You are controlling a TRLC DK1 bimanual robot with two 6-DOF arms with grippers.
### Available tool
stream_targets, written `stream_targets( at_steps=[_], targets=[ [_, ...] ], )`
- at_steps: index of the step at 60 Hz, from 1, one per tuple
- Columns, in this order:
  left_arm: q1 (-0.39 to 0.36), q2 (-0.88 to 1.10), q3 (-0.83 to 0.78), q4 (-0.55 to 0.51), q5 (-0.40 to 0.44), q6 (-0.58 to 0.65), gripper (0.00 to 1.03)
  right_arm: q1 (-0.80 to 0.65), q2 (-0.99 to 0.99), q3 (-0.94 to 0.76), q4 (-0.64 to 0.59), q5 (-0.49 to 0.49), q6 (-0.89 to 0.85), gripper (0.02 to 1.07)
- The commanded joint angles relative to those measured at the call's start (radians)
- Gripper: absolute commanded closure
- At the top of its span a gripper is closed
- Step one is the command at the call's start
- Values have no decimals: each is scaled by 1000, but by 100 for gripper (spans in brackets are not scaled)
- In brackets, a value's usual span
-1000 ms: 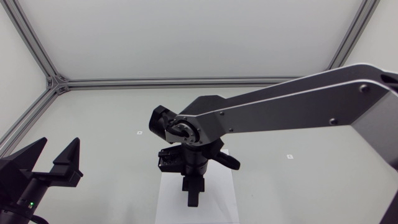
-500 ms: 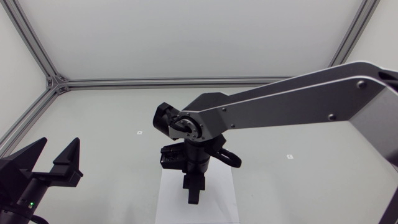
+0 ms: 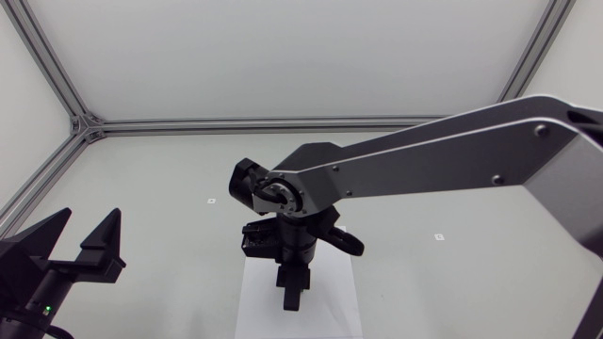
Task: Pick up the orange 2x2 brick with the right arm and stack it on top of the green 2x2 brick in the center
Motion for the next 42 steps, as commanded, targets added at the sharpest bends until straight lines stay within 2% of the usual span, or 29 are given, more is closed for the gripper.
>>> stream_targets(
  at_steps=[1,15,42],
  targets=[
    [2,-8,-41,-15,4,13,4,2,93,-50,-56,12,12,101],
    [2,-8,-41,-15,4,13,4,-7,102,-58,-65,-1,-6,101],
    [2,-8,-41,-15,6,13,4,-10,74,-133,25,3,-74,101]
  ],
)
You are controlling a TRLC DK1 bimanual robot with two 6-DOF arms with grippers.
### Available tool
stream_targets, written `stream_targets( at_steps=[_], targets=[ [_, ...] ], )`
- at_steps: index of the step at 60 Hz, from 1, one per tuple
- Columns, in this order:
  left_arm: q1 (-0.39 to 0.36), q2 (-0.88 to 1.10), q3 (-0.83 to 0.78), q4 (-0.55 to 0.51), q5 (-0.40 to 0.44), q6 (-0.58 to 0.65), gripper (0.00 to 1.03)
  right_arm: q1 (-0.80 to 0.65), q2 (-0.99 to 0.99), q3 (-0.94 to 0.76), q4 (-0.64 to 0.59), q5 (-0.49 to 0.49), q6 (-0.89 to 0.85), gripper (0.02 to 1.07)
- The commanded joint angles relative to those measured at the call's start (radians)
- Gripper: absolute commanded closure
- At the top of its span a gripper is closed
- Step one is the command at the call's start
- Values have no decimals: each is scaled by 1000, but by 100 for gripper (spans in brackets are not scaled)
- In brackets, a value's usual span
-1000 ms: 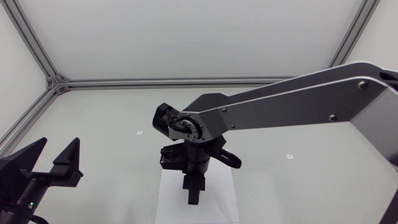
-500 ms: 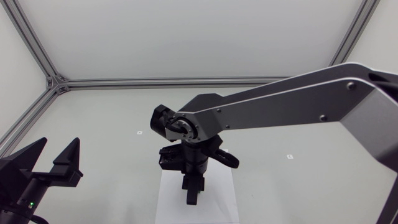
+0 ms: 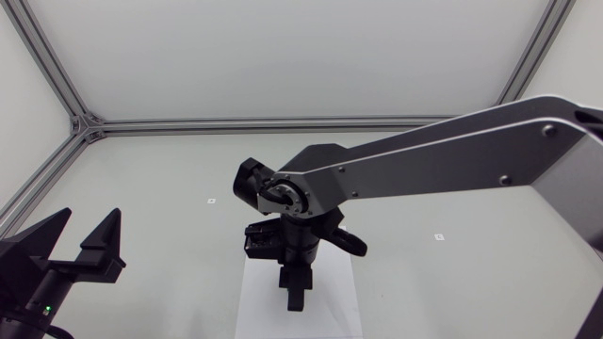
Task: Pick up the orange 2x2 brick with the right arm and stack it on top of the green 2x2 brick in the center
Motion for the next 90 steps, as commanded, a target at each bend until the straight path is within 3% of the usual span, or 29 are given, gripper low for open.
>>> stream_targets(
  at_steps=[1,26,41,90],
  targets=[
    [3,-8,-41,-15,4,13,4,-2,88,-101,-10,21,-28,101],
    [3,-8,-41,-15,4,13,4,-7,74,-104,-15,20,-49,101],
    [3,-8,-41,-15,4,13,4,-36,98,-70,-59,-48,-49,101],
    [3,-8,-41,-15,4,13,4,-22,109,-34,-77,-29,-97,101]
  ],
)
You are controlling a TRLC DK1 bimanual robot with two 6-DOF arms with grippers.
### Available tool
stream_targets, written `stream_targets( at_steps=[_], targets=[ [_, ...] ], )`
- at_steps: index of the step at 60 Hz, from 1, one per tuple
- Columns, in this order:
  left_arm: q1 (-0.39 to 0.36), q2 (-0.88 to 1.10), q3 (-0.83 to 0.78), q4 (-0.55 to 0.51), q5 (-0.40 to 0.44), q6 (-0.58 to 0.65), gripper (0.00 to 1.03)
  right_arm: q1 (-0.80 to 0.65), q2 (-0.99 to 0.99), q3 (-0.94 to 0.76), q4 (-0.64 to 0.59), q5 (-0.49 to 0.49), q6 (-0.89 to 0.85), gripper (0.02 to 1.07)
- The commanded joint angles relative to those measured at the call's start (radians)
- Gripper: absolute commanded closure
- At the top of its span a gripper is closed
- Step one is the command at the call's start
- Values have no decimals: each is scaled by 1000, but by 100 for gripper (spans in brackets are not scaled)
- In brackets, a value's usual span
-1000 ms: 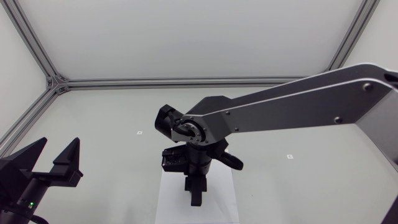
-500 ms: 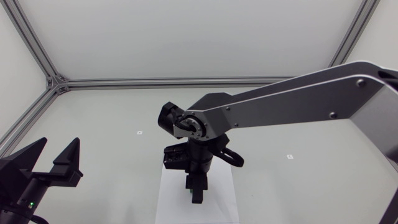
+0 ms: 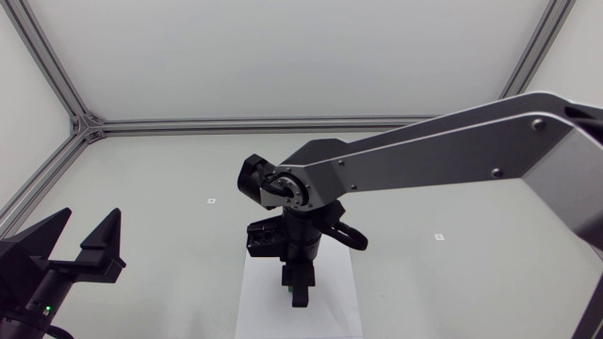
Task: Pick up the orange 2x2 brick with the right arm and stack it on top of the green 2x2 brick in the center
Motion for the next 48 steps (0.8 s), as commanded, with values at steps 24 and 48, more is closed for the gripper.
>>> stream_targets(
  at_steps=[24,48],
  targets=[
    [2,-8,-41,-15,4,13,4,10,80,-51,-43,20,-17,90],
    [2,-8,-41,-15,4,13,4,15,68,-33,-51,20,-3,78]
  ],
)
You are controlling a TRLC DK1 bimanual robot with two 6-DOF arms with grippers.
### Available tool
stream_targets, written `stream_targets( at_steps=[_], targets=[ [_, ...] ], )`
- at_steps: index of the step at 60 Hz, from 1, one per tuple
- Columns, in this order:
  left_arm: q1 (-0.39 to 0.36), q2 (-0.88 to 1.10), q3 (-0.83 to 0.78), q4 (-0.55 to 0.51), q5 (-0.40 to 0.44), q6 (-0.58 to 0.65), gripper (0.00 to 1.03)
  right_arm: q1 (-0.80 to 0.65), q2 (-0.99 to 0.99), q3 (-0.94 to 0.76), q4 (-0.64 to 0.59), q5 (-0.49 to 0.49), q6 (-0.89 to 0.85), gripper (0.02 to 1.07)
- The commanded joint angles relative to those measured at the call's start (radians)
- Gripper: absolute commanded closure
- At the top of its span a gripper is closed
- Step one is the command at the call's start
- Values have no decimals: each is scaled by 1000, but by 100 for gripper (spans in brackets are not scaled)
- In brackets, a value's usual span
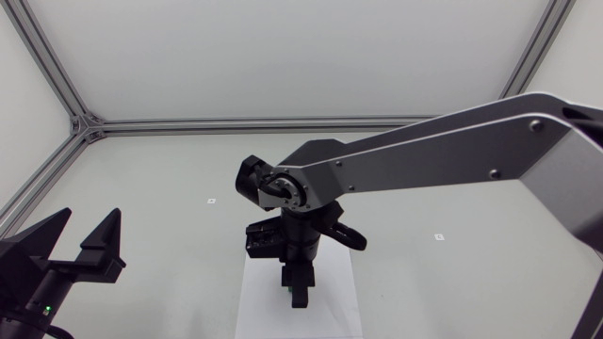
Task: Pick up the orange 2x2 brick with the right arm and stack it on top of the green 2x2 brick in the center
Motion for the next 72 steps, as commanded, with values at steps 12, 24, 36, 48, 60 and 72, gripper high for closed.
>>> stream_targets(
  at_steps=[12,24,36,48,60,72],
  targets=[
    [2,-8,-41,-15,4,13,4,10,60,-34,-50,13,-4,70],
    [2,-8,-41,-15,4,13,4,16,60,-26,-55,16,4,67],
    [2,-8,-41,-15,4,13,4,16,60,-23,-53,17,5,63],
    [2,-8,-41,-15,4,13,4,19,55,-17,-47,17,10,61],
    [2,-8,-41,-15,4,13,4,23,61,-17,-37,17,10,62],
    [2,-8,-41,-15,4,13,4,27,60,-16,-30,17,10,62]
  ],
)
